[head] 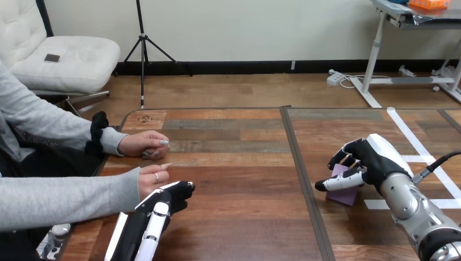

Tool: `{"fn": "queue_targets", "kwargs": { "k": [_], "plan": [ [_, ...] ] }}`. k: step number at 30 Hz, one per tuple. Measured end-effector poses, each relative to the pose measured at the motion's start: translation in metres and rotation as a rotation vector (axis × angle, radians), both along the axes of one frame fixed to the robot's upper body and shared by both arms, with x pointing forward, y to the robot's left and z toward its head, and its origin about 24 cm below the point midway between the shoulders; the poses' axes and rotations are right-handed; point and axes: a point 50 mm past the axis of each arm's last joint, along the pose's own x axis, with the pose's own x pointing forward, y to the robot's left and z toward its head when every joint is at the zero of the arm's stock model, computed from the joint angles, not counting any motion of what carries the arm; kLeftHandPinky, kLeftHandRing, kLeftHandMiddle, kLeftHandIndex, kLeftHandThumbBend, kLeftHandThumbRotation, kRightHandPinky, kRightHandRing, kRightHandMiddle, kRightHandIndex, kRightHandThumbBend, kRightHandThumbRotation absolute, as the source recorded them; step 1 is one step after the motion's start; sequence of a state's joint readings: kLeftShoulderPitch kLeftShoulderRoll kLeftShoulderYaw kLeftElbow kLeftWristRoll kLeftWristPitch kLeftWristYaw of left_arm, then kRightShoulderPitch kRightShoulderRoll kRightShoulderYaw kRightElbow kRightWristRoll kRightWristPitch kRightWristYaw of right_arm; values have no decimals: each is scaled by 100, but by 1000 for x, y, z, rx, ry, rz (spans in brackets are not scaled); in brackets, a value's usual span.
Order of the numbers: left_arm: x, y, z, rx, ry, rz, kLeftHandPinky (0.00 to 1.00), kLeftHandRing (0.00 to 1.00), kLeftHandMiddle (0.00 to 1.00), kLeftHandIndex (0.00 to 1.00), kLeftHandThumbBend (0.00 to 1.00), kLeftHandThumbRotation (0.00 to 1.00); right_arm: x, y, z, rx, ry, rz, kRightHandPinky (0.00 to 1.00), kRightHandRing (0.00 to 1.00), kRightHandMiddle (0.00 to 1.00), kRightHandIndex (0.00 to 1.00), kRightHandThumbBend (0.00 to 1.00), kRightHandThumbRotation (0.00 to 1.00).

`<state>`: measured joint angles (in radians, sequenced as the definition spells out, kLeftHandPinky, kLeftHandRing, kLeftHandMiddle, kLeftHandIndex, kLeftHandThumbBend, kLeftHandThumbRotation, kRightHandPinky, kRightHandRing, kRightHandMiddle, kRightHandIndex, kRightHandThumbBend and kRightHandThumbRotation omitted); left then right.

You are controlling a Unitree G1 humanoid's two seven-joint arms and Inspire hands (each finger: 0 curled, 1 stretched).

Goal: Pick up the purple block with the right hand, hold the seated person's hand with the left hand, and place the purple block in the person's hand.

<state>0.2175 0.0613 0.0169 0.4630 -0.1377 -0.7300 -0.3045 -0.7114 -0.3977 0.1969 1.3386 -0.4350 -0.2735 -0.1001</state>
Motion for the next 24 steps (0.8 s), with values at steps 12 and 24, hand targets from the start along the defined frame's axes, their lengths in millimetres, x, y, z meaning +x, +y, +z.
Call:
{"fn": "queue_targets", "kwargs": {
  "k": [12,24],
  "plan": [
    [0,0,0,12,-2,-7,80,81,78,66,24,94,0,1,0,-2,-2,6,39,43,47,45,81,0],
    [0,0,0,13,-3,-15,79,81,79,64,27,93,0,0,0,-5,0,6,39,44,47,46,81,0]
  ]
}}
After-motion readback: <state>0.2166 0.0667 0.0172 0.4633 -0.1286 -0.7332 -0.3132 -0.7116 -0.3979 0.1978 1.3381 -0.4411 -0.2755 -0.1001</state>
